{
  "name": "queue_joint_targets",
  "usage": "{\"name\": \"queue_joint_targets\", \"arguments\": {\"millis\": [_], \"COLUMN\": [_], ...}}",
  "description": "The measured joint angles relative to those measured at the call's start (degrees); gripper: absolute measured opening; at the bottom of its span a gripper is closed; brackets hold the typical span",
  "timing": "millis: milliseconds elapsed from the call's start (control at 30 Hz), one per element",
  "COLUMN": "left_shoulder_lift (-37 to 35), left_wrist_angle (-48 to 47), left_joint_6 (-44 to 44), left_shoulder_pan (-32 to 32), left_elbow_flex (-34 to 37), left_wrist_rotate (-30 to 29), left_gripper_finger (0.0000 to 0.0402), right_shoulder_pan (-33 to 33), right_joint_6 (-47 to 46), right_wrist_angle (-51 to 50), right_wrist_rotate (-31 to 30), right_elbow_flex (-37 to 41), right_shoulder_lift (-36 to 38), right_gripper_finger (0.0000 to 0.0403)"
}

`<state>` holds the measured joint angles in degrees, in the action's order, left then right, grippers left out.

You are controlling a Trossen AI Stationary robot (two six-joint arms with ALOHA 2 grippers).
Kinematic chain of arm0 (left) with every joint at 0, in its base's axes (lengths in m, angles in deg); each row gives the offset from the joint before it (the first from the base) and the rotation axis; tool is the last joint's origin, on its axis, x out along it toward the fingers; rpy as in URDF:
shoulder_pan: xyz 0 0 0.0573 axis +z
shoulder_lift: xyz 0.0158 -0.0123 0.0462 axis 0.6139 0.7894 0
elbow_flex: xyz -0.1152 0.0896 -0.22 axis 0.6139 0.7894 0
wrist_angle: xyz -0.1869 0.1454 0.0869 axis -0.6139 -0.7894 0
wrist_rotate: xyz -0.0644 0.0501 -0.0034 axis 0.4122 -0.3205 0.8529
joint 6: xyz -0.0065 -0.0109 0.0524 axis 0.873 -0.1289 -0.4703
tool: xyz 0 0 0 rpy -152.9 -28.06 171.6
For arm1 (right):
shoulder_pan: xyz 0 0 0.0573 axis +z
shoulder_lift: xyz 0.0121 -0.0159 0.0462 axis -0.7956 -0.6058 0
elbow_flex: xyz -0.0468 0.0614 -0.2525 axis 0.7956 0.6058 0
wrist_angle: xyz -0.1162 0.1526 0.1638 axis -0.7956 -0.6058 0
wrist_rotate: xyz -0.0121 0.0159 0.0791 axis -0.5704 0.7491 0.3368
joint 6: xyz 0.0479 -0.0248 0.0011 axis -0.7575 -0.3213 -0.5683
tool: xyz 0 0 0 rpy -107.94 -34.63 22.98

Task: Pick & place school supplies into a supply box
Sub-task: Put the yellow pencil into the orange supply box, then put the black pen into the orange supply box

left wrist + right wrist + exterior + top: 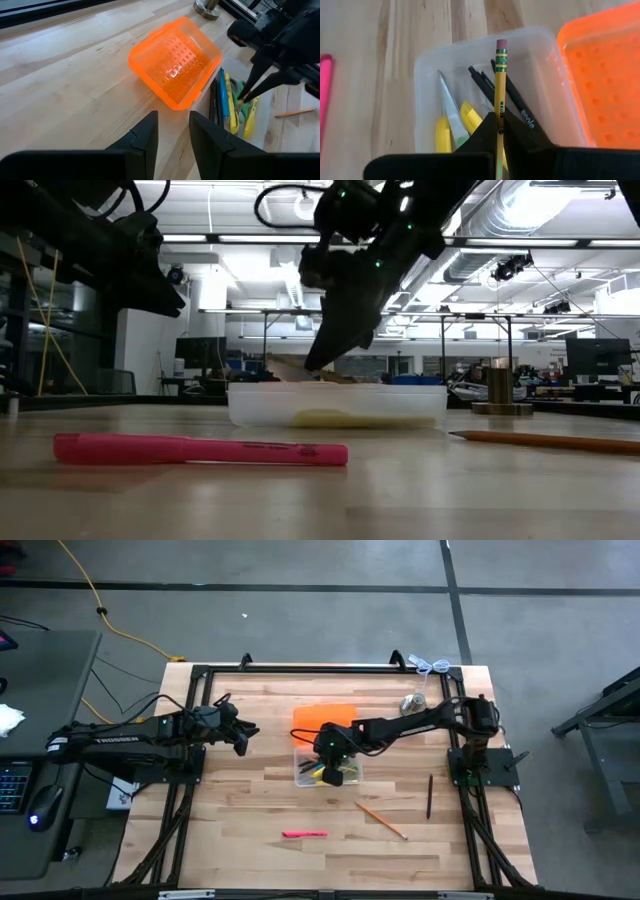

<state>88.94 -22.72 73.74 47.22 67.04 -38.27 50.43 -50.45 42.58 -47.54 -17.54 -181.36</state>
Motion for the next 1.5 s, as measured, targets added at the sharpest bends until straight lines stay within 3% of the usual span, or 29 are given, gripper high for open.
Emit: {"name": "queue_joint_targets", "arguments": {"millis": [400, 967, 1267, 1500], "left_shoulder_lift": [0.00, 0.00, 0.00, -0.01], "left_wrist_angle": [0.00, -0.02, -0.32, -0.95], "left_joint_6": [0.01, 0.01, 0.01, 0.03], "left_shoulder_pan": [0.02, 0.02, 0.00, 0.02], "left_elbow_flex": [0.00, 0.00, 0.00, 0.02], "left_wrist_rotate": [0.08, 1.02, 1.66, 3.19], "left_gripper_finger": [0.0140, 0.0140, 0.0140, 0.0140], "right_shoulder_pan": [-0.37, -2.26, -2.99, -2.76], "right_joint_6": [-0.58, -0.56, 3.60, 5.43], "right_wrist_angle": [1.09, 0.75, -5.32, -15.41], "right_wrist_rotate": [1.20, 1.50, 1.98, 1.90], "right_elbow_flex": [0.02, -0.10, -6.26, -12.18], "right_shoulder_lift": [-1.63, -1.63, -0.29, 3.21], "right_gripper_finger": [0.0002, 0.0046, 0.0051, 0.0052]}}
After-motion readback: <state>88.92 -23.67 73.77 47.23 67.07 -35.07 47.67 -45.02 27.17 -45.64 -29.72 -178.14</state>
